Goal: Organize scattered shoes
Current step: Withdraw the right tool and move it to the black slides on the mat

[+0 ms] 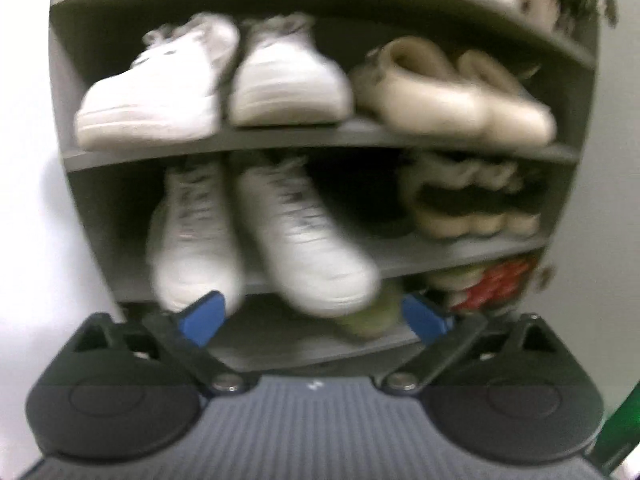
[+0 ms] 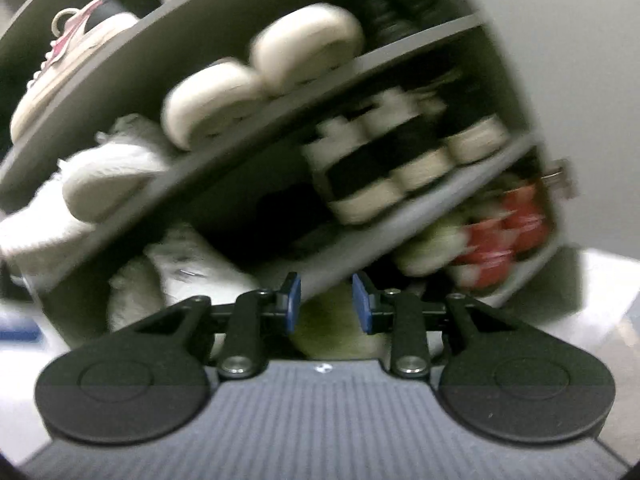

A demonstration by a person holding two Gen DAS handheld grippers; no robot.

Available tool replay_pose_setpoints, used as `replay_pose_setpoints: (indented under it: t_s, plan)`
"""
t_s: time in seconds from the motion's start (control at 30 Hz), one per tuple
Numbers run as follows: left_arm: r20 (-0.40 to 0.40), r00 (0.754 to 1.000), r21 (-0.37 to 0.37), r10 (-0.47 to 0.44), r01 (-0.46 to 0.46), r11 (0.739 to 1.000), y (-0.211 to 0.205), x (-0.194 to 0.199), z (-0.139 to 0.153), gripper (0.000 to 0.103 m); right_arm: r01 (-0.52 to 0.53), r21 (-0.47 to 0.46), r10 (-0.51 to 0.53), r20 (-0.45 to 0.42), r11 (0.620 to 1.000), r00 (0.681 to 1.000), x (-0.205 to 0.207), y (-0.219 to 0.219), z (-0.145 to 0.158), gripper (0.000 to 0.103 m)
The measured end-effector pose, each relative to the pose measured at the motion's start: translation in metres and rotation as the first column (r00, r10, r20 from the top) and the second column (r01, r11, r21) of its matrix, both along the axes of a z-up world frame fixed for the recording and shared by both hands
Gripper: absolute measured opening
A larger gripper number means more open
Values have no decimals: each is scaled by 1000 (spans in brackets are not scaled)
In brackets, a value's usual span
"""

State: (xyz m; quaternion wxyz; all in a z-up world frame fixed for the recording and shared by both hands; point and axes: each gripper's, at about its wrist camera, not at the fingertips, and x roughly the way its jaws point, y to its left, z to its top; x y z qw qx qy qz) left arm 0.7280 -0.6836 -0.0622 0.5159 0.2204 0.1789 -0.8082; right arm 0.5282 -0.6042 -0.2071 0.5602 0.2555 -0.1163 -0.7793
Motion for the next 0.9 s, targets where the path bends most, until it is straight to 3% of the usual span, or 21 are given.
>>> replay_pose_setpoints:
  t_s: [0.1, 0.2, 0.3, 0.37, 0.47, 0.6, 0.67, 0.73, 0.83, 0.9]
  plan:
    - [-14, 998, -9, -53, 53, 999, 21, -23, -9, 101, 100, 81, -99, -15, 992, 995, -31, 48, -21, 33]
    - [-28, 994, -20, -106, 105, 994, 43, -47, -19, 102, 183, 183, -167, -101, 966, 981, -54, 107, -45, 33]
    - [21, 983, -98, -184, 185, 978, 58, -73, -51, 102, 262, 361, -230, -131, 895, 964, -70, 172, -85, 33]
    - [76, 974, -123, -214, 222, 967, 60, -88, -68, 102, 330, 467, -314, -115, 820, 942, -79, 217, -110, 33]
    - [142, 956, -136, -255, 274, 952, 62, -107, -92, 101, 457, 594, -521, -74, 662, 851, -86, 289, -143, 33]
    - [128, 935, -65, -330, 340, 938, 66, -123, -108, 101, 567, 670, -751, -20, 479, 659, -86, 374, -167, 33]
    - [146, 906, -80, -397, 411, 908, 74, -127, -112, 101, 593, 661, -772, -33, 460, 635, -82, 393, -168, 33]
    - [178, 858, -105, -482, 503, 858, 85, -130, -119, 101, 625, 649, -771, -91, 434, 630, -75, 420, -165, 33]
    - [221, 809, -117, -545, 577, 809, 88, -134, -133, 101, 660, 646, -746, -204, 384, 634, -64, 448, -162, 35]
    - [231, 802, -93, -551, 582, 808, 85, -141, -139, 101, 682, 650, -782, -211, 336, 586, -55, 474, -166, 39]
